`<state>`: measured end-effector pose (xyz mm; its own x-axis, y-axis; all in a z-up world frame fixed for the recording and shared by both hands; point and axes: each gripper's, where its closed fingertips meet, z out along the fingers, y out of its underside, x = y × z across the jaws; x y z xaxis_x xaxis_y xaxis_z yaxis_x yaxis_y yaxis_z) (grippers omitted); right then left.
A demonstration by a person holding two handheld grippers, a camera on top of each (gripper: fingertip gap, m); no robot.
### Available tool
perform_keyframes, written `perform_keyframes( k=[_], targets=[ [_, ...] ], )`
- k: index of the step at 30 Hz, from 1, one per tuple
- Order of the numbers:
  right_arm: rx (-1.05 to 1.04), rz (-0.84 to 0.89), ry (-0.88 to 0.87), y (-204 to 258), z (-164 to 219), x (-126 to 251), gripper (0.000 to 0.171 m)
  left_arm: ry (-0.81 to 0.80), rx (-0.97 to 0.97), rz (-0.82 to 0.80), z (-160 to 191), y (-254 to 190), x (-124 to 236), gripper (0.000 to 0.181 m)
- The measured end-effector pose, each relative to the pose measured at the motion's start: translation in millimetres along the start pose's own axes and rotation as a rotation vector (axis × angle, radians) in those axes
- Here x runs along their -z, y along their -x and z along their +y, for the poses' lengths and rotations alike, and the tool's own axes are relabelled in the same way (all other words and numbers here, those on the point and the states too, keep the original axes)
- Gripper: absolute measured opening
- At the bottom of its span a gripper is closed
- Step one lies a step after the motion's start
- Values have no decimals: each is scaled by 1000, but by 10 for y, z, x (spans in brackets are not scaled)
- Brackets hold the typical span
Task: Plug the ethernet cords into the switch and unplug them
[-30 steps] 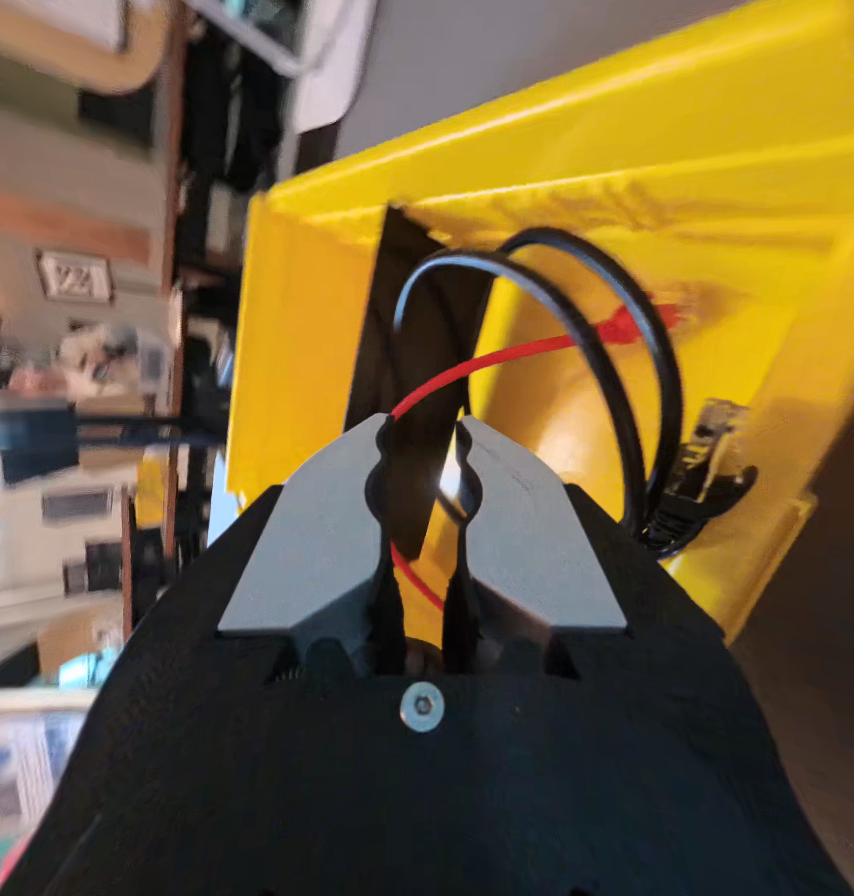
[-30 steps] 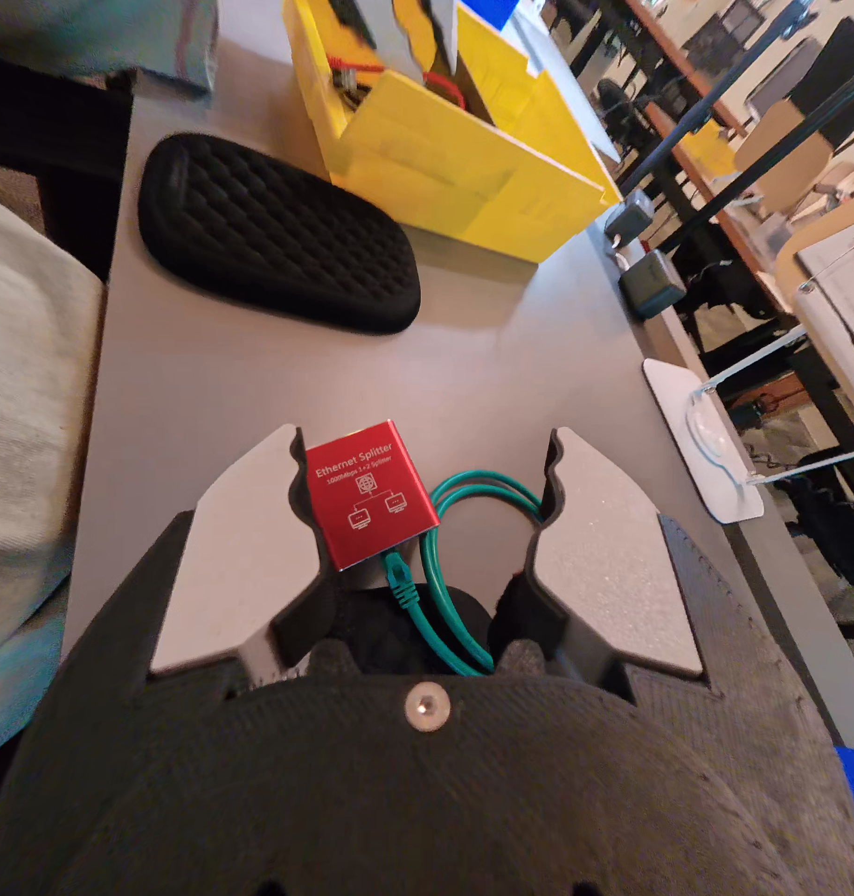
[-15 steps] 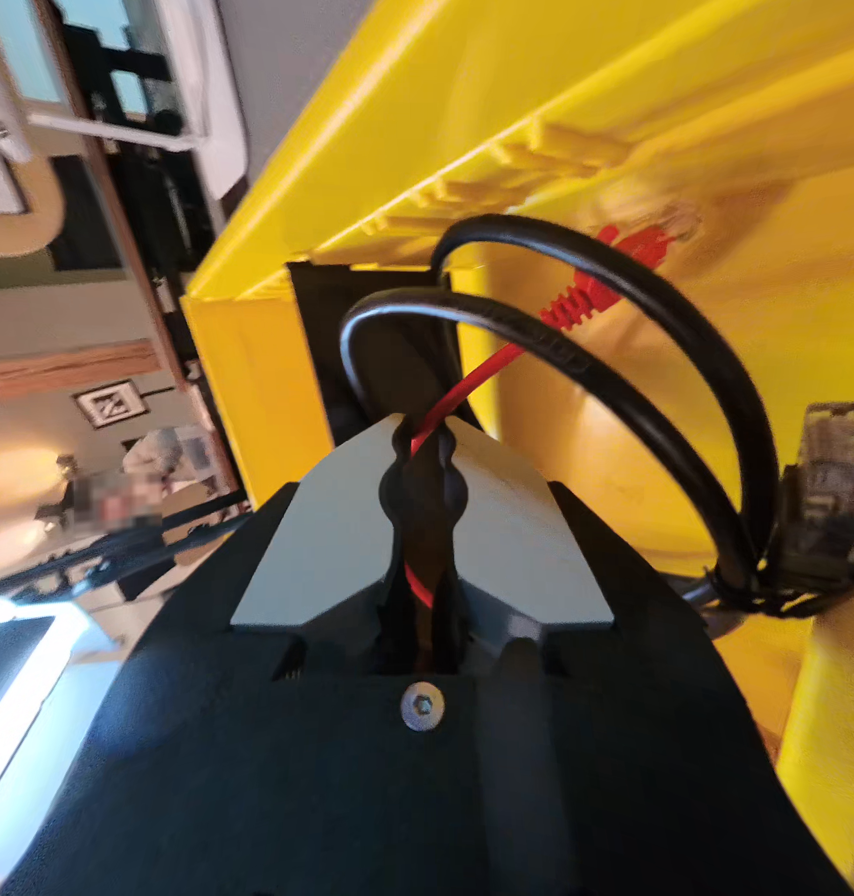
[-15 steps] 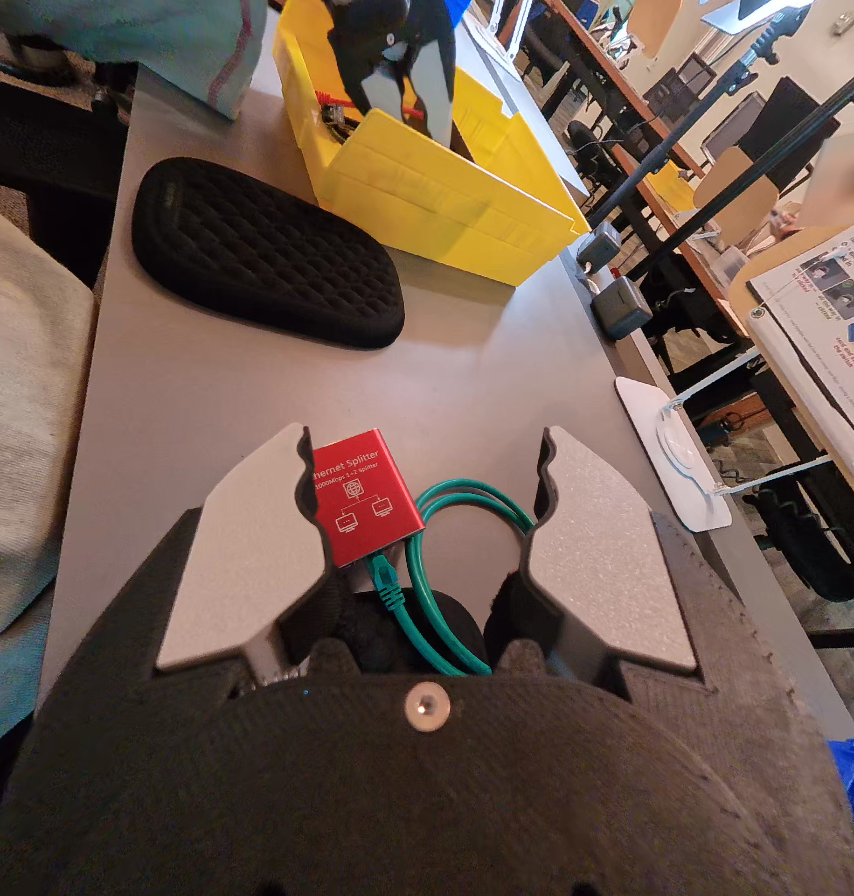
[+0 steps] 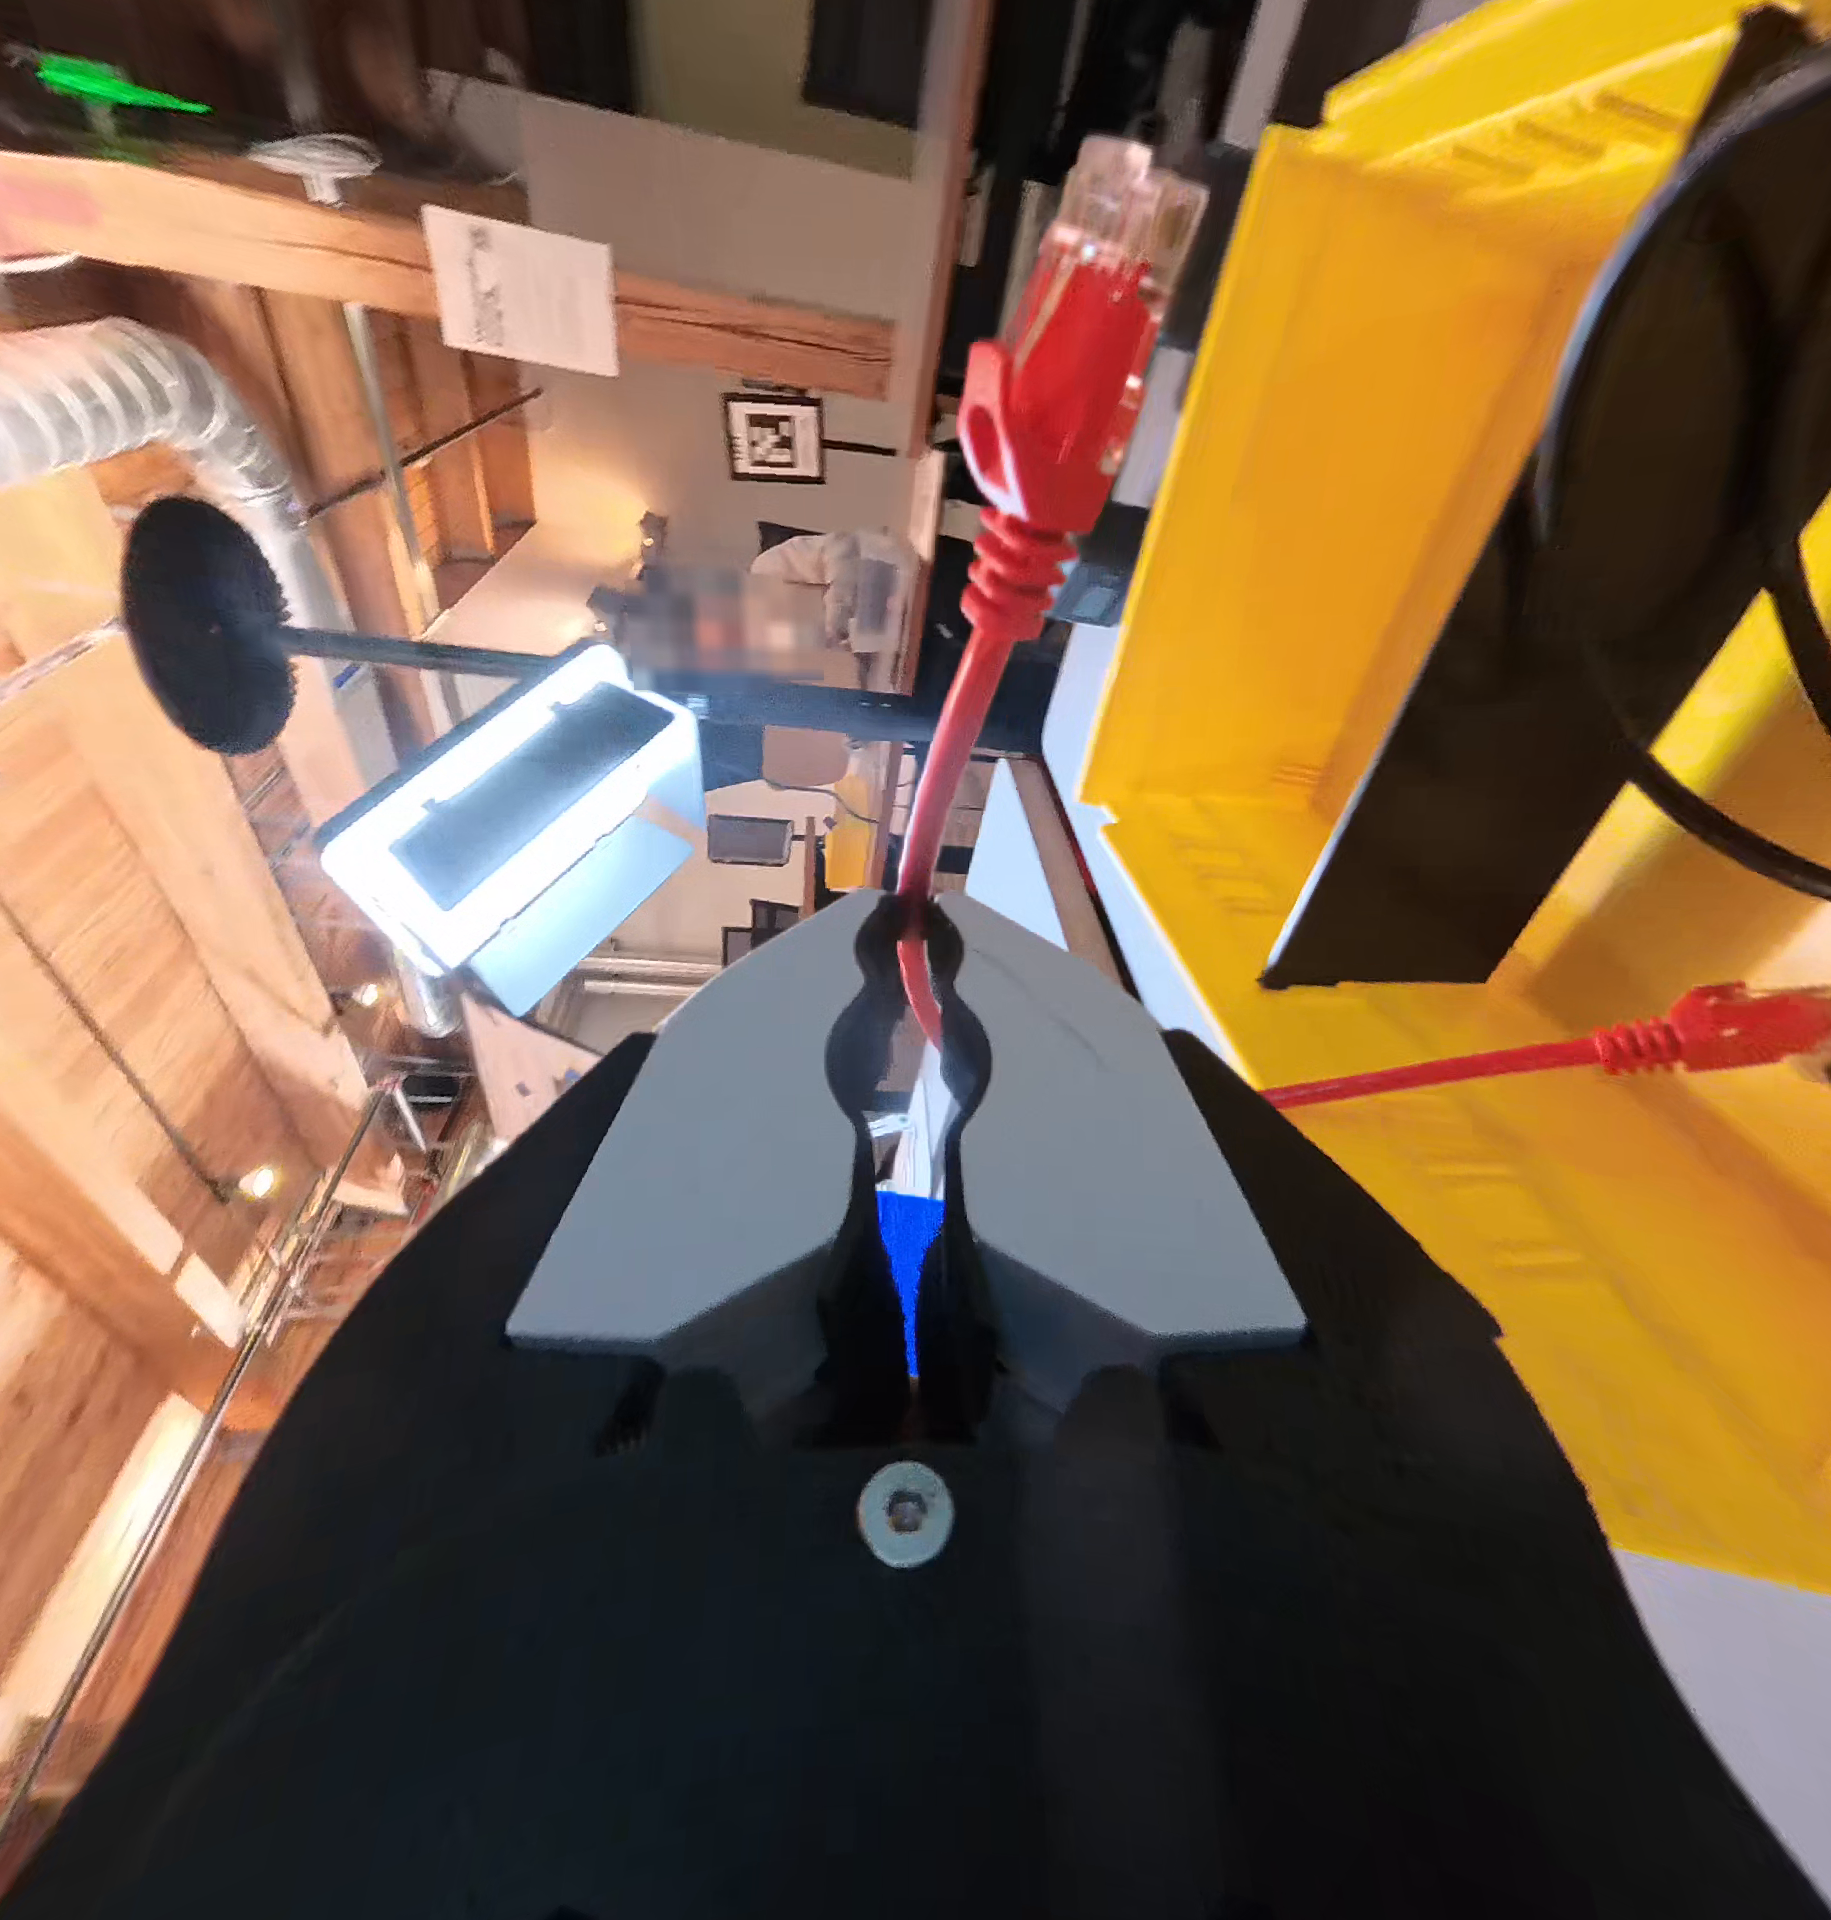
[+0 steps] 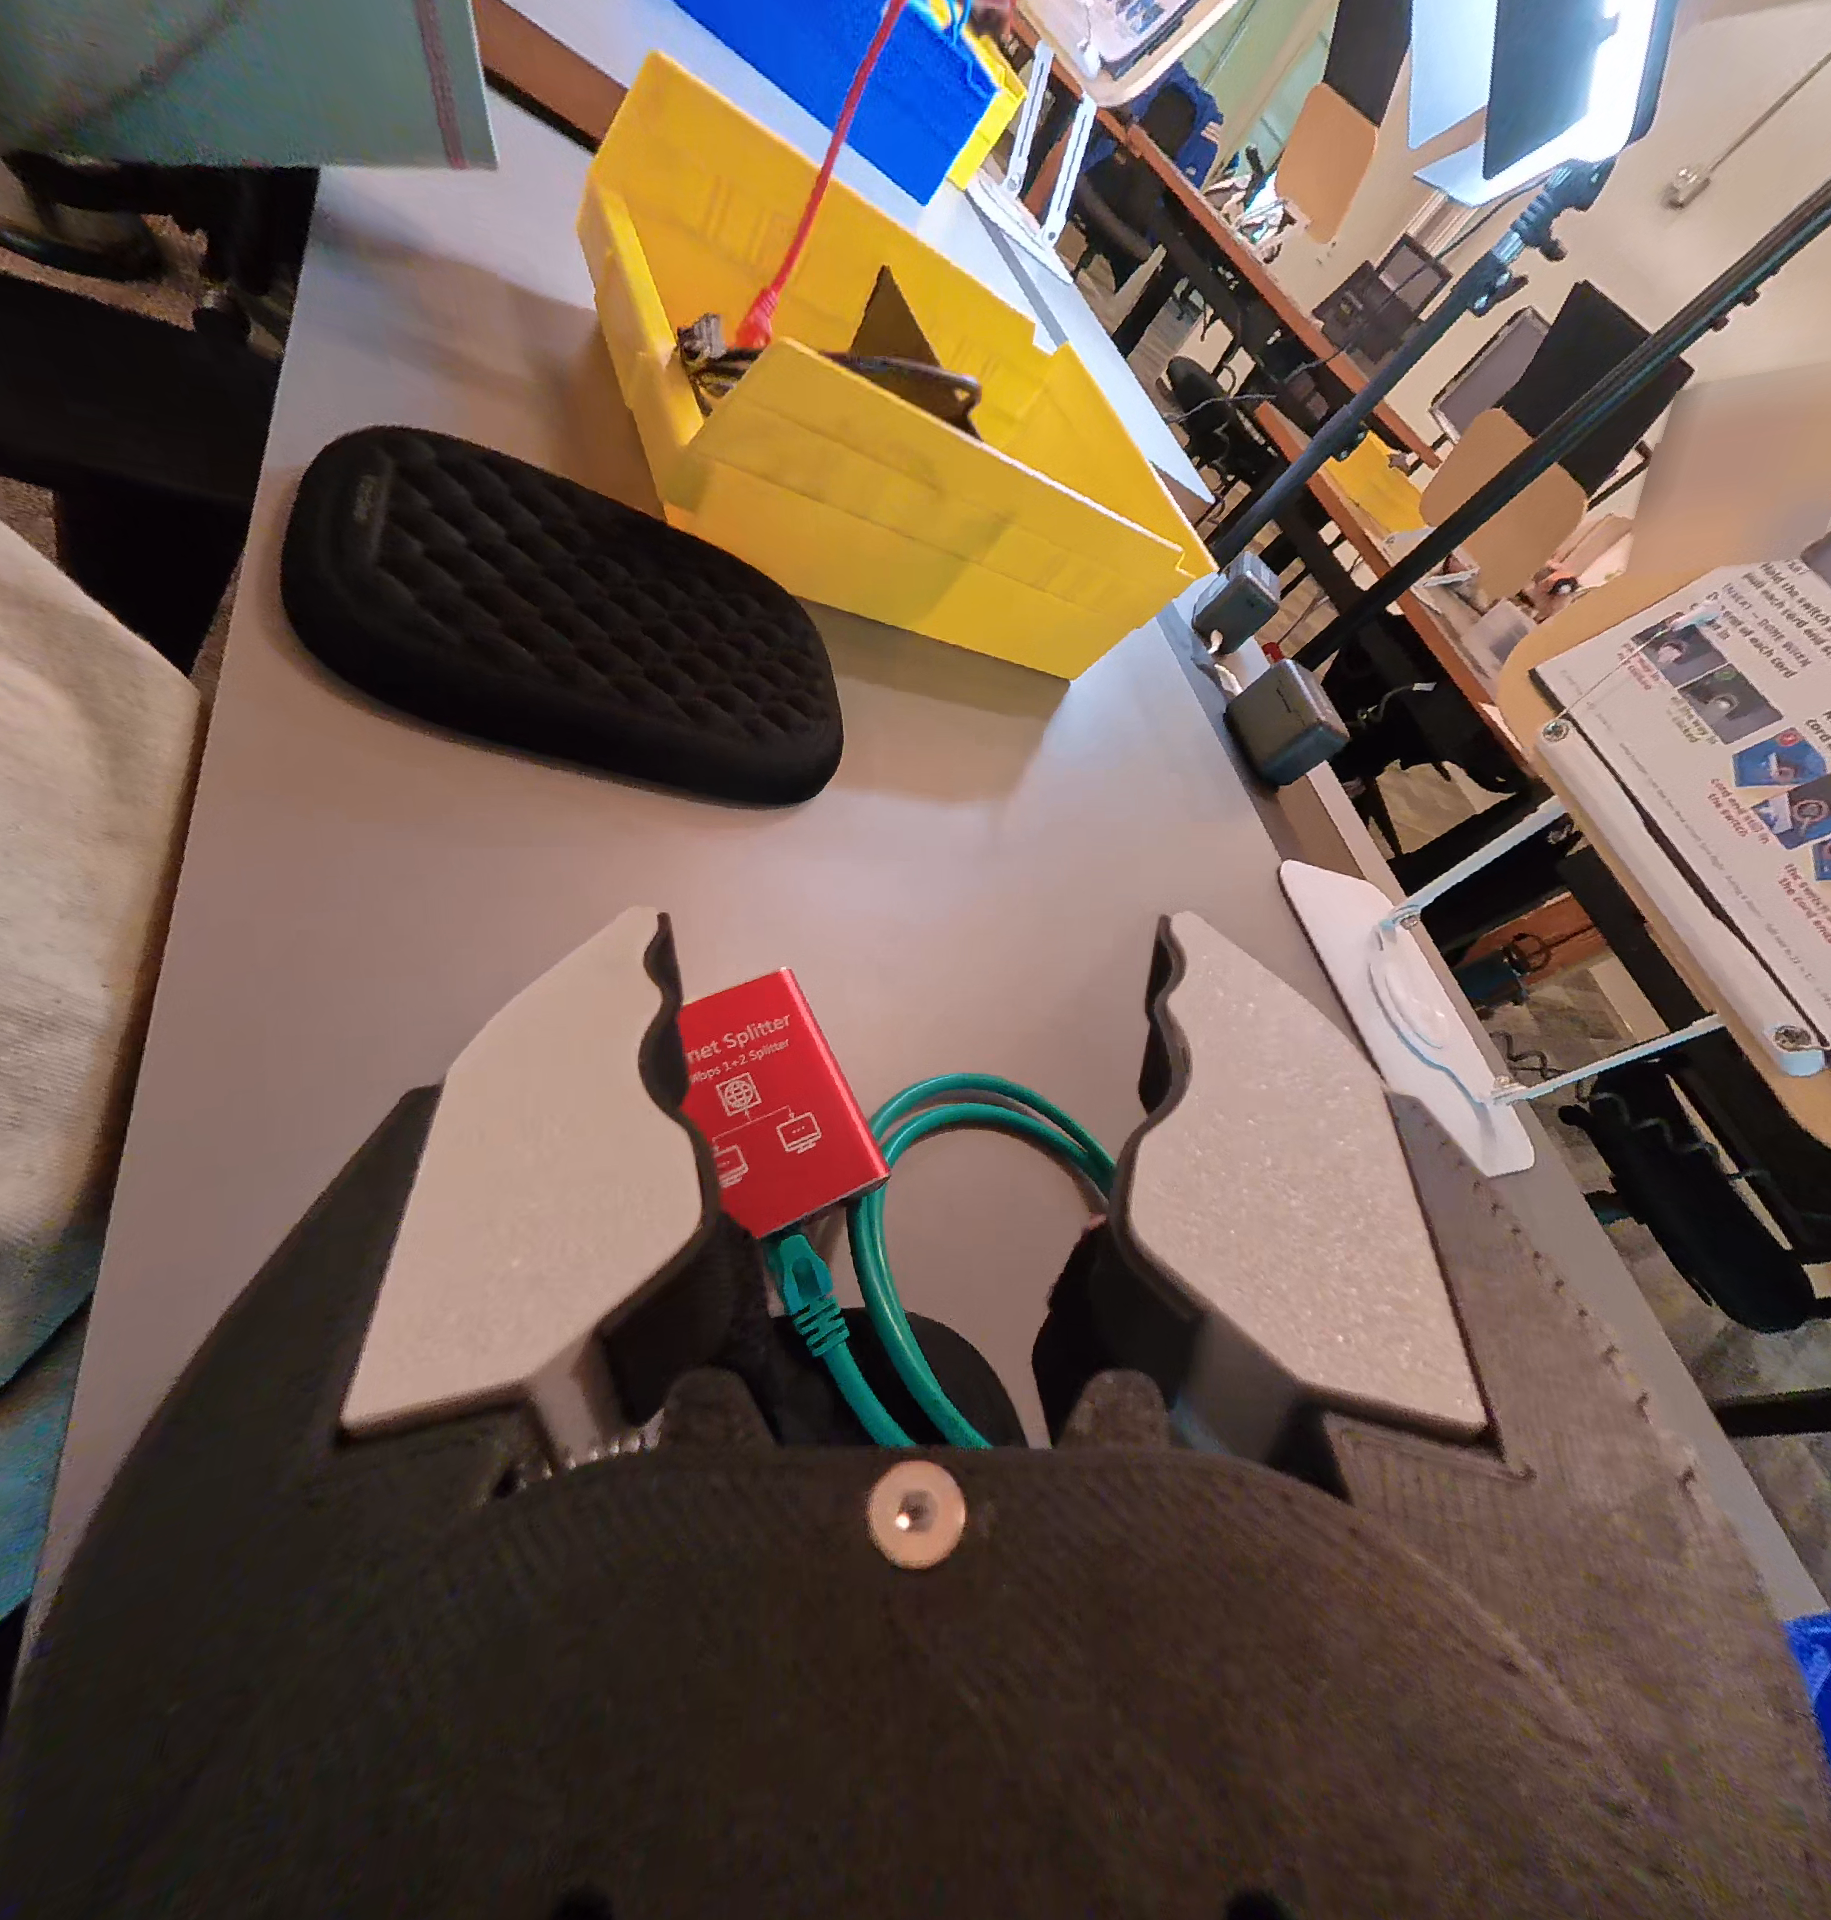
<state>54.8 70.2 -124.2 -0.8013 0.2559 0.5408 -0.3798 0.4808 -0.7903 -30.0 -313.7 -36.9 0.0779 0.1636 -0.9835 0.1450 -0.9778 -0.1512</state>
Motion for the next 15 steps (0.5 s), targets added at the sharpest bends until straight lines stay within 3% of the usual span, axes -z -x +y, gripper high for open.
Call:
perform_keyframes(
  k=[3,6,12,15],
  targets=[
    [-19,20,-66,-30,-130,-12,82,-6,48,-115,-116,203,143,5],
    [-79,17,-241,-26,-430,-14,71,-77,155,-202,-387,372,388,5],
    [-247,-21,-593,35,-1059,19,44,-357,359,-18,-1403,81,832,6],
    [-312,10,-662,18,-1234,21,44,-431,356,92,-1826,-209,979,5]
  ],
)
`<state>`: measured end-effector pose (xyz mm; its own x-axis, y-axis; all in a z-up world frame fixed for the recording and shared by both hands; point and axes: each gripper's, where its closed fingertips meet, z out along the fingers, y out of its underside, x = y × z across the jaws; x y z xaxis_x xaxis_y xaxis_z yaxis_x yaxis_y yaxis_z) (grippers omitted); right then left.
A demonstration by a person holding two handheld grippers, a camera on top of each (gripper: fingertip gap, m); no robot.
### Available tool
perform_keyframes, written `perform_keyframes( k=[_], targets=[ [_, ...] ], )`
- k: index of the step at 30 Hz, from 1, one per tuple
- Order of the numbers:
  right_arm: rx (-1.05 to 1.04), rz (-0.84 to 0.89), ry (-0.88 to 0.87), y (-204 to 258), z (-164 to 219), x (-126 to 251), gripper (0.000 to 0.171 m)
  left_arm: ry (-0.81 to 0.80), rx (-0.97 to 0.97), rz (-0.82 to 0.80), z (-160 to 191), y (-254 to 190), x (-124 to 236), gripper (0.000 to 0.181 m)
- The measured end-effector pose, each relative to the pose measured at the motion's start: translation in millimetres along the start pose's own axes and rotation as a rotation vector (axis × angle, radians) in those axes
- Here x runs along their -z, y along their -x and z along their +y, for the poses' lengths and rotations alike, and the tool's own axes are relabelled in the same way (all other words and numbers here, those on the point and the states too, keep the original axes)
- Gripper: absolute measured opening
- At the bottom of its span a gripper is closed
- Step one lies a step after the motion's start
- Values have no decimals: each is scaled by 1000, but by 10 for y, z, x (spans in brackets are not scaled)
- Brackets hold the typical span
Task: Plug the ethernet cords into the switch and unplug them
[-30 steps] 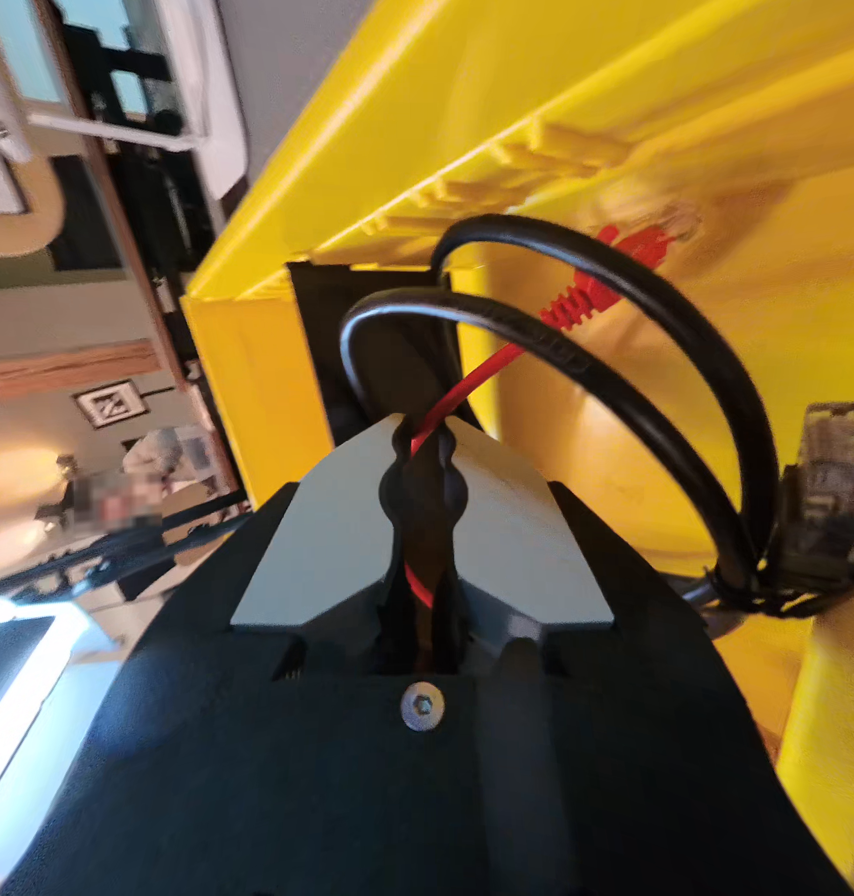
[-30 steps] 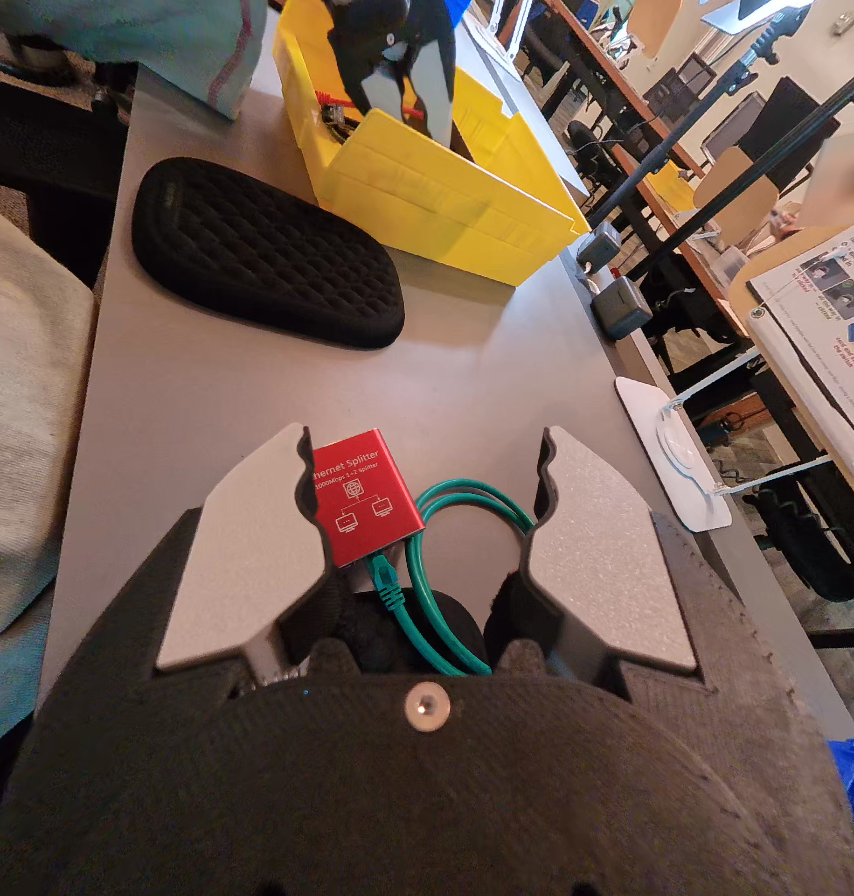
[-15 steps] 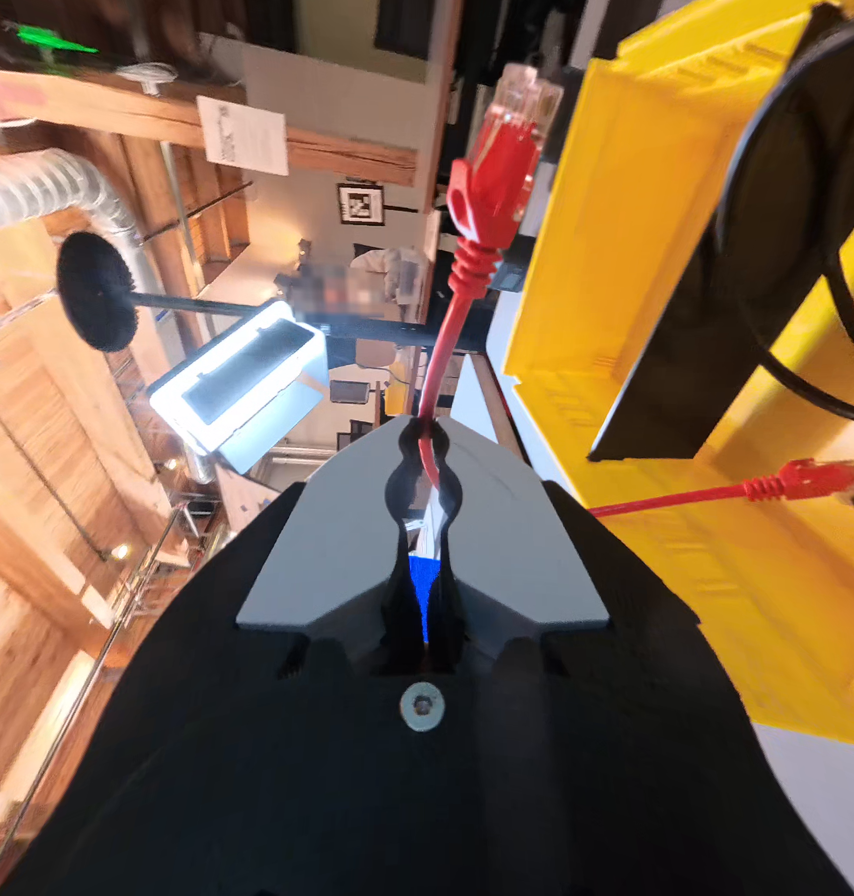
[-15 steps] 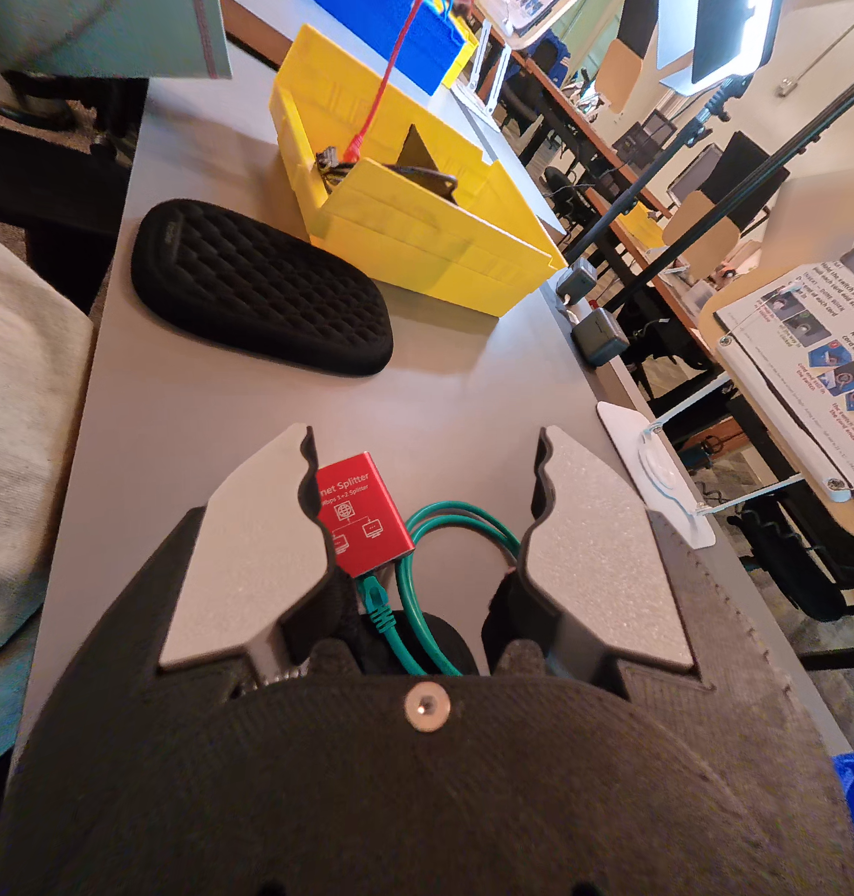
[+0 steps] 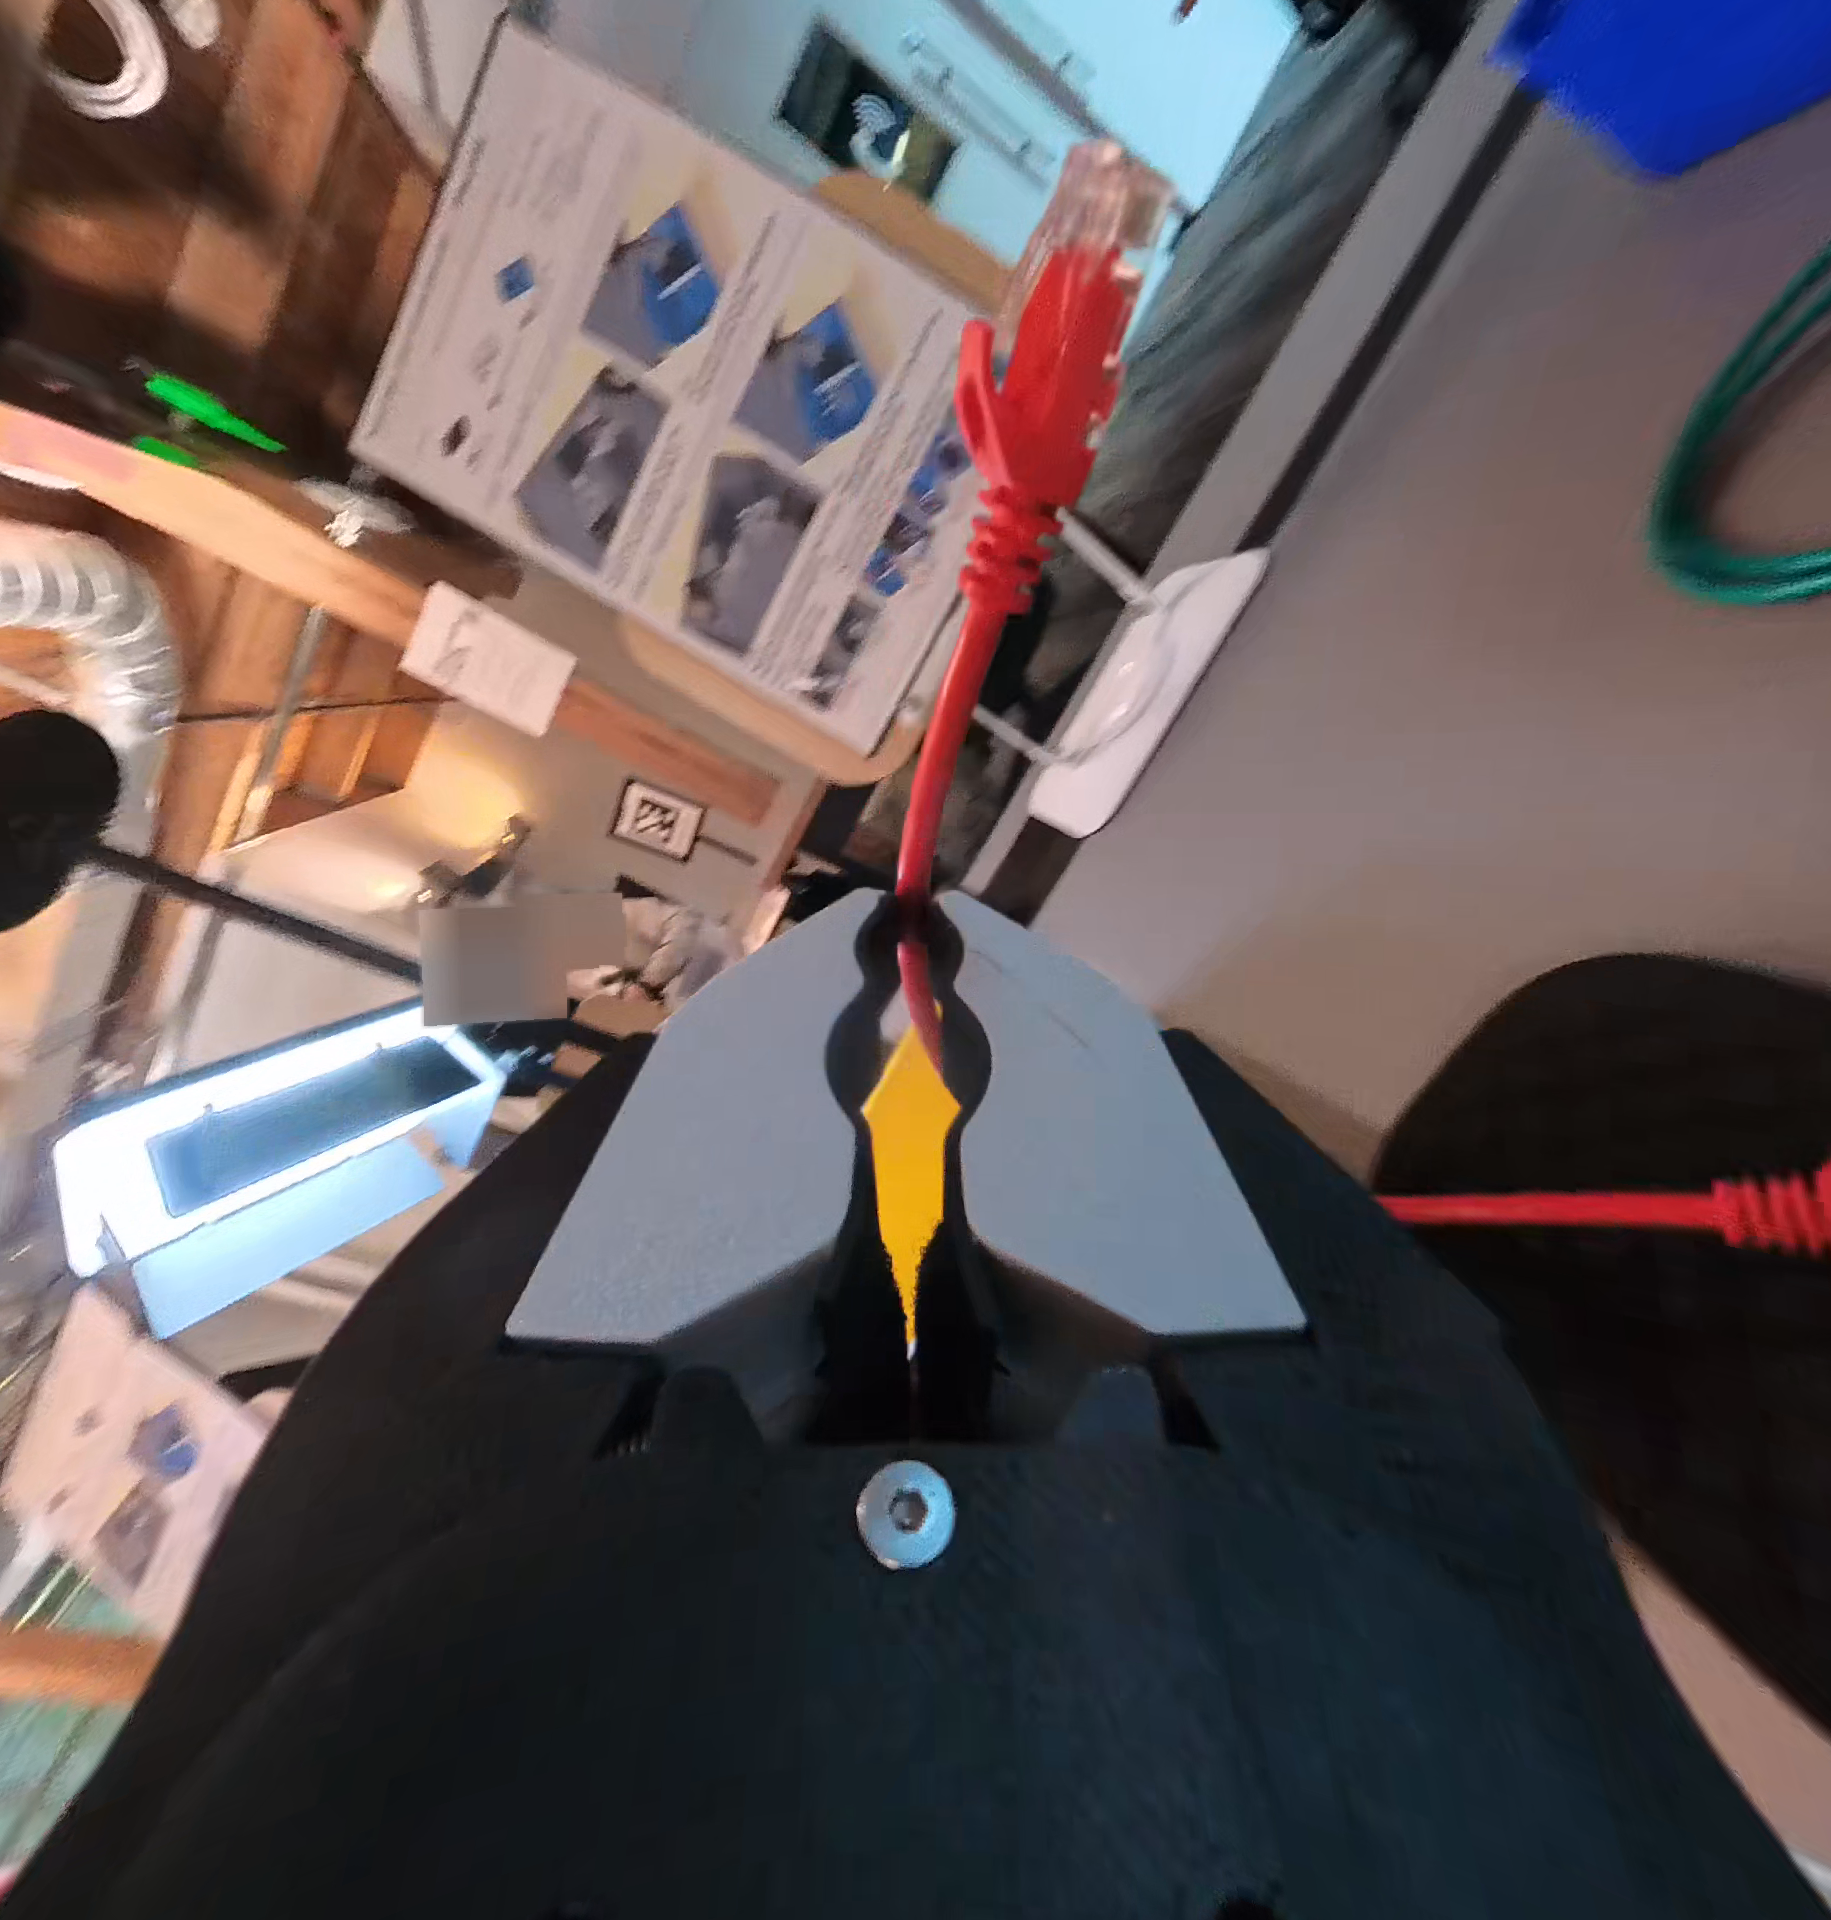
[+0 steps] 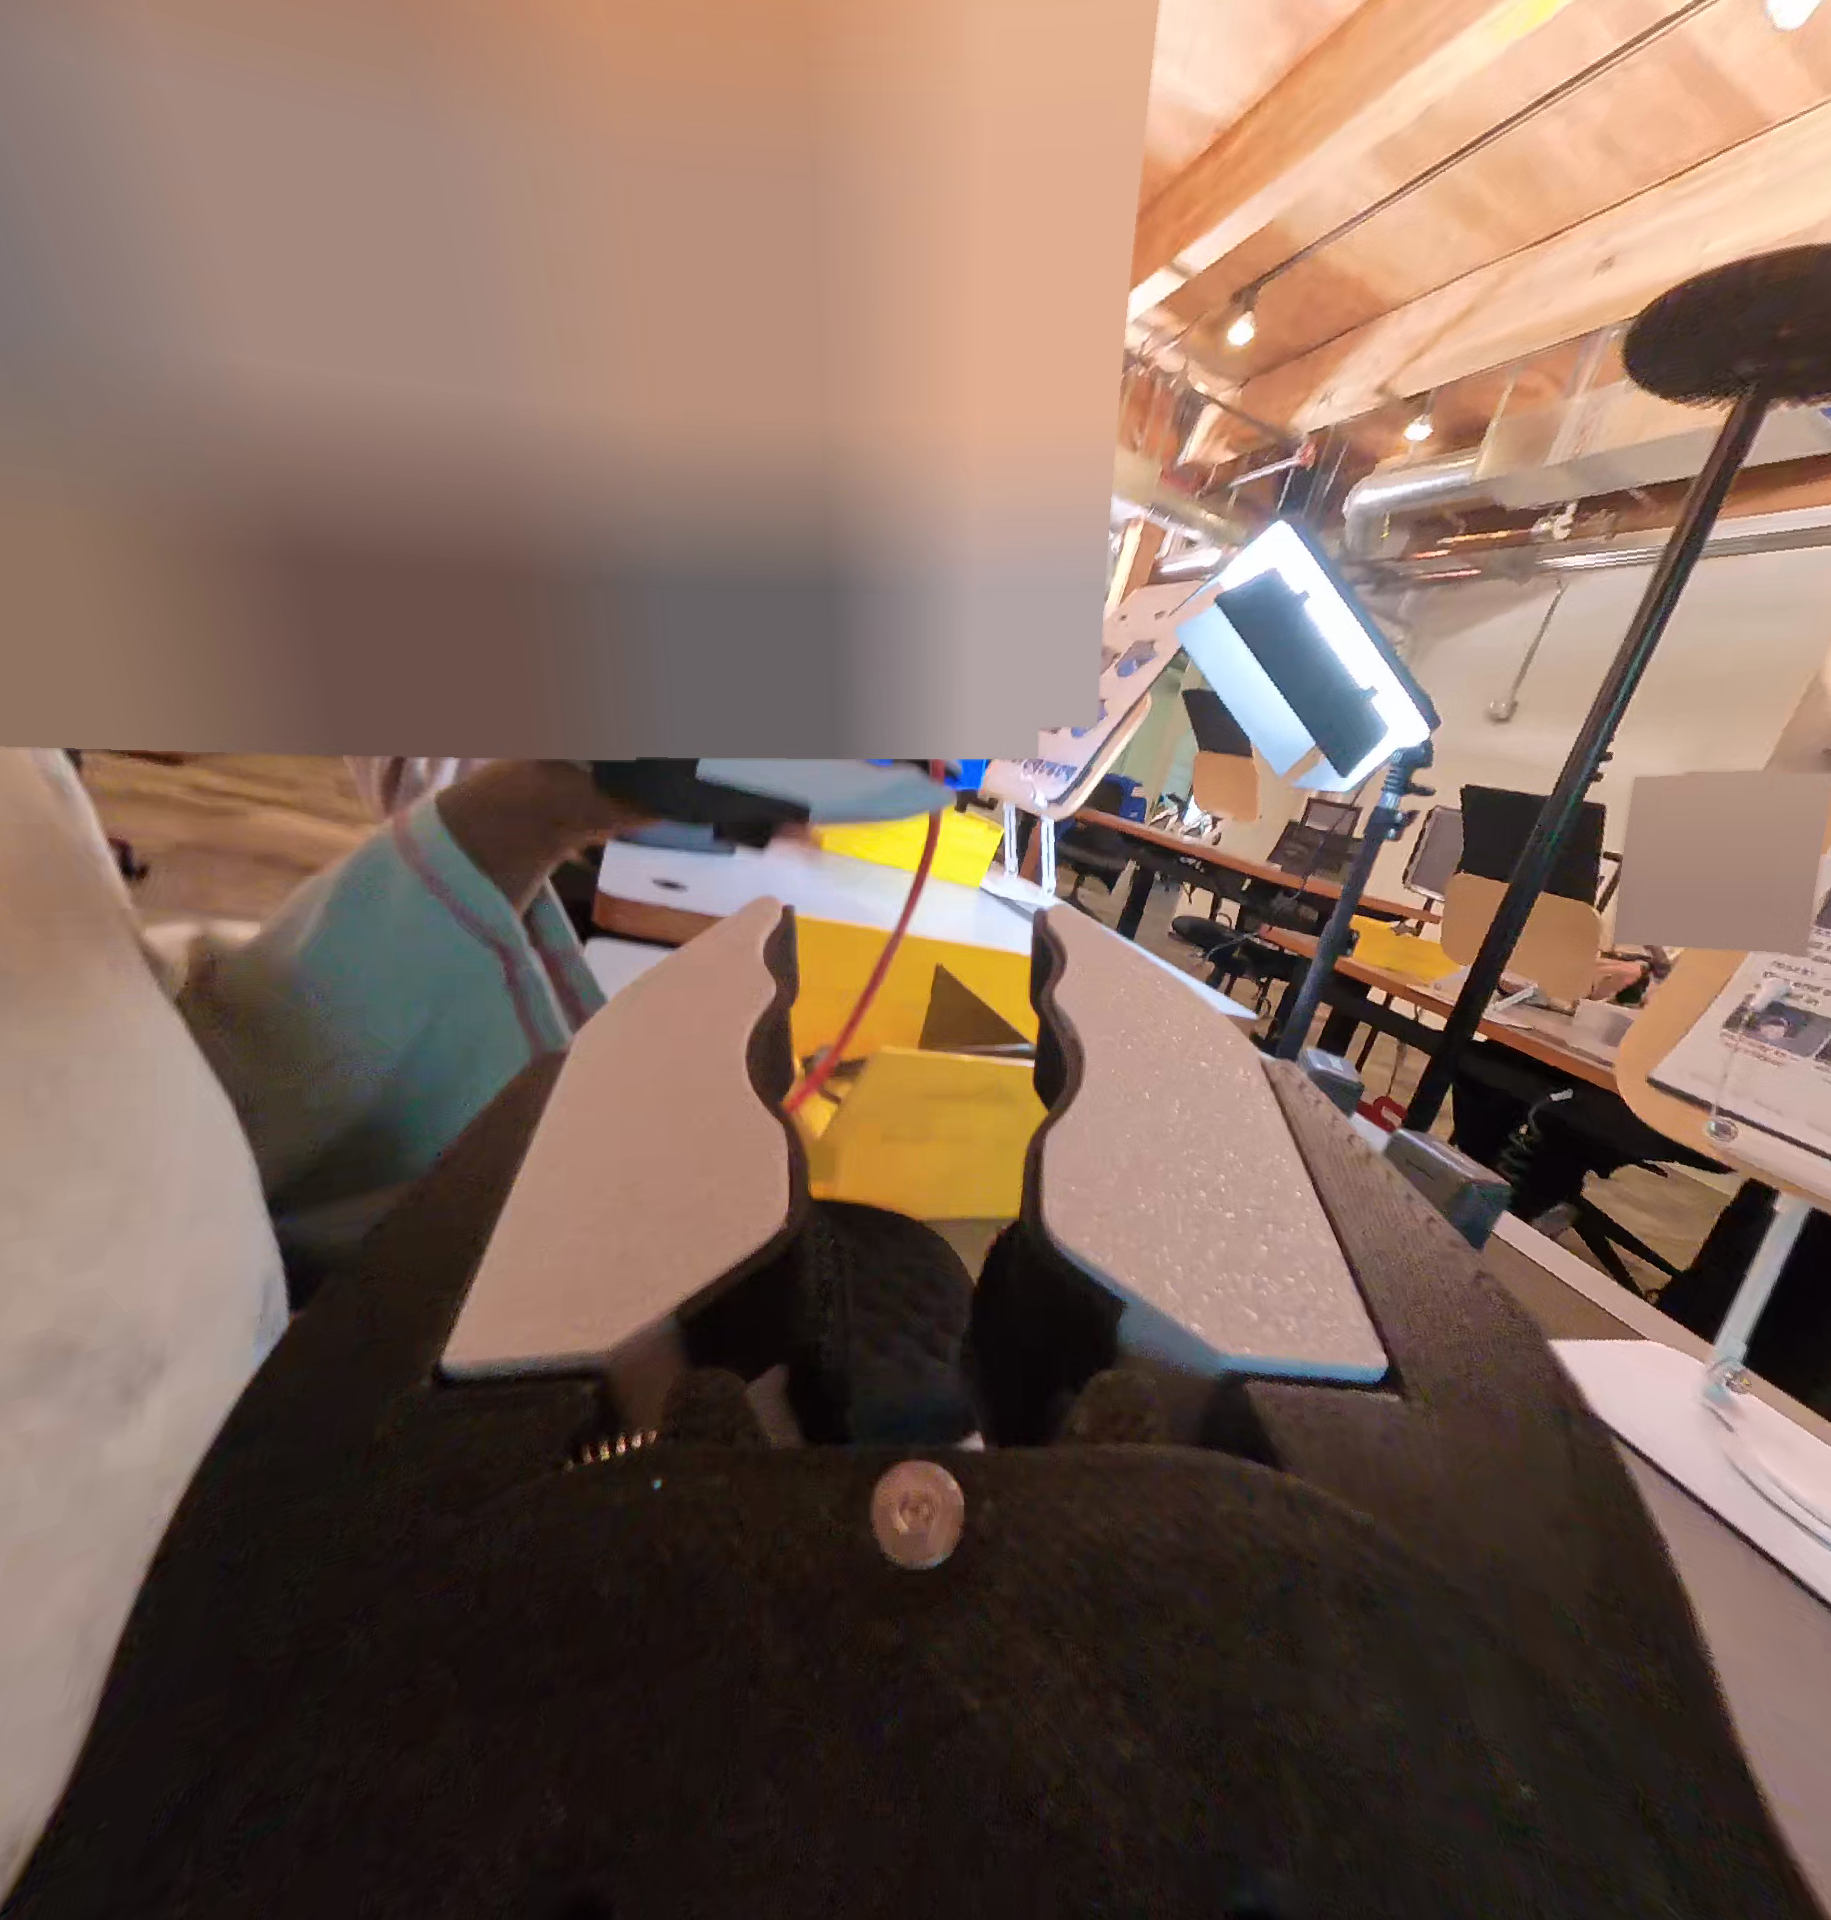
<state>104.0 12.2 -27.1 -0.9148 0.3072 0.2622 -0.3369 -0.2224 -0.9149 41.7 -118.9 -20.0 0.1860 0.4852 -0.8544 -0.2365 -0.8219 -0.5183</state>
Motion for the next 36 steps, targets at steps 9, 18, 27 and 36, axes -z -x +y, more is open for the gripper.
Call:
perform_keyframes(
  k=[9,18,27,36],
  targets=[
    [-109,36,64,58,30,-131,40,-23,-149,109,-387,-668,-81,5],
    [-47,-19,142,67,185,-52,13,-75,-47,287,-423,-901,-34,6],
    [-206,-264,-122,171,-19,190,12,-732,666,786,-1126,-684,725,83],
    [-126,-385,-101,458,86,91,12,-592,585,904,-1171,-1137,569,43]
  ],
)
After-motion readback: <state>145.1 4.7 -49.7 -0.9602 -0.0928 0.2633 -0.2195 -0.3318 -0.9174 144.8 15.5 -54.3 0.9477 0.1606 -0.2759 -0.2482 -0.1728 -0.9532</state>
